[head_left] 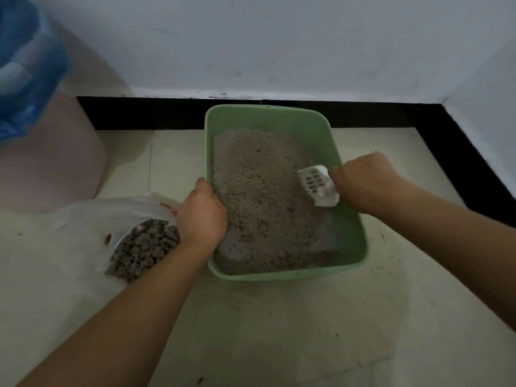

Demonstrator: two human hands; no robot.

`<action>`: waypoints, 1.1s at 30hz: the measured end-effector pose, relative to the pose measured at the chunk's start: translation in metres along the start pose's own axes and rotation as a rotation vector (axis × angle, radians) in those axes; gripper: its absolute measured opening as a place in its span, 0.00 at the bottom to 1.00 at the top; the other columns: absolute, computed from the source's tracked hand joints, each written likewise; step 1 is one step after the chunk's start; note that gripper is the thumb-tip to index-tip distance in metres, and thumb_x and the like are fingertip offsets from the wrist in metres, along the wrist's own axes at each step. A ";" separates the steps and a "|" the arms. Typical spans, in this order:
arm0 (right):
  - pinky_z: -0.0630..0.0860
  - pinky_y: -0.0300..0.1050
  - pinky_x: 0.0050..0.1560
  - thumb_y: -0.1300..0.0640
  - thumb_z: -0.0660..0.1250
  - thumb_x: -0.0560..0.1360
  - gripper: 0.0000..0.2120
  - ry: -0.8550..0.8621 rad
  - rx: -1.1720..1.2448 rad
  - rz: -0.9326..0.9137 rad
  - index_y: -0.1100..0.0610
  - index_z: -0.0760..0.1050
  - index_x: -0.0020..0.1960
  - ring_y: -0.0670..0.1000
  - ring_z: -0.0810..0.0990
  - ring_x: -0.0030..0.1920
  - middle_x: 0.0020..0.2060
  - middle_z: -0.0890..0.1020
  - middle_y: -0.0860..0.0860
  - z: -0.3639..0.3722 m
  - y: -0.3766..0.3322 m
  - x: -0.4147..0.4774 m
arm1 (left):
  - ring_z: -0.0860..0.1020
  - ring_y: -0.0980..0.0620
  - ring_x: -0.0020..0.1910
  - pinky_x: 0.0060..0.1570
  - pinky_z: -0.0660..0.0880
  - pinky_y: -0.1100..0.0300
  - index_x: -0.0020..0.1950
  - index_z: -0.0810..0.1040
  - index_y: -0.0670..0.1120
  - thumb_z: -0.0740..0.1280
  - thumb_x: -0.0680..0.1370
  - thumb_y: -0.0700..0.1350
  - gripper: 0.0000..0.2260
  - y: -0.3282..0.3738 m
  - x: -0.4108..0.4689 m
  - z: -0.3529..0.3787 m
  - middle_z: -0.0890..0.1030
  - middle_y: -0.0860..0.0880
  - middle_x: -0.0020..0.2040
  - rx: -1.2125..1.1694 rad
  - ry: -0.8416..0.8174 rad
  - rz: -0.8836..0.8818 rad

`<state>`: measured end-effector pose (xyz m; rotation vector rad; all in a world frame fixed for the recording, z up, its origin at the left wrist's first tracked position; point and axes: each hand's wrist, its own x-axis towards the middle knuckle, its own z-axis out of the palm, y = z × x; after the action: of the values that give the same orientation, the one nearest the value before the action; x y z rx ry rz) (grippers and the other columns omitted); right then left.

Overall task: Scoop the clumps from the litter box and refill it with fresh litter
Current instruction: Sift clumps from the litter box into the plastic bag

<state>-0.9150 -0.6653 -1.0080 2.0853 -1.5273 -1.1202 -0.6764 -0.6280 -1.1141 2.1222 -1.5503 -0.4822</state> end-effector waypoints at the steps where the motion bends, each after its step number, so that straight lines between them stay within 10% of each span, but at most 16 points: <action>1: 0.71 0.44 0.43 0.52 0.62 0.80 0.07 -0.007 -0.109 -0.029 0.54 0.73 0.54 0.48 0.72 0.33 0.34 0.74 0.46 0.000 0.002 0.005 | 0.68 0.46 0.32 0.32 0.60 0.54 0.45 0.64 0.43 0.54 0.80 0.36 0.05 0.000 0.000 0.002 0.67 0.48 0.32 -0.008 0.018 -0.001; 9: 0.65 0.45 0.49 0.46 0.61 0.80 0.11 0.083 -0.399 -0.172 0.53 0.75 0.47 0.48 0.71 0.39 0.37 0.76 0.48 -0.028 0.021 0.062 | 0.64 0.53 0.26 0.26 0.53 0.58 0.45 0.65 0.43 0.55 0.81 0.37 0.06 0.000 0.005 0.008 0.66 0.50 0.30 -0.031 0.046 -0.021; 22: 0.62 0.49 0.51 0.25 0.50 0.72 0.32 0.365 -0.066 -0.281 0.45 0.78 0.59 0.48 0.73 0.39 0.36 0.75 0.46 0.018 0.015 0.059 | 0.65 0.53 0.27 0.26 0.53 0.58 0.48 0.68 0.44 0.53 0.84 0.43 0.08 -0.006 0.007 0.014 0.68 0.52 0.30 -0.018 0.093 0.004; 33: 0.61 0.48 0.53 0.32 0.52 0.72 0.26 0.355 -0.148 -0.572 0.45 0.80 0.55 0.48 0.73 0.43 0.40 0.79 0.44 0.030 0.020 0.034 | 0.68 0.47 0.32 0.34 0.59 0.56 0.57 0.73 0.39 0.52 0.85 0.44 0.12 -0.003 0.007 0.014 0.72 0.46 0.35 -0.028 0.083 -0.016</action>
<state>-0.9460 -0.6985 -1.0275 2.5154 -0.6819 -0.9174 -0.6793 -0.6359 -1.1273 2.1071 -1.4733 -0.4131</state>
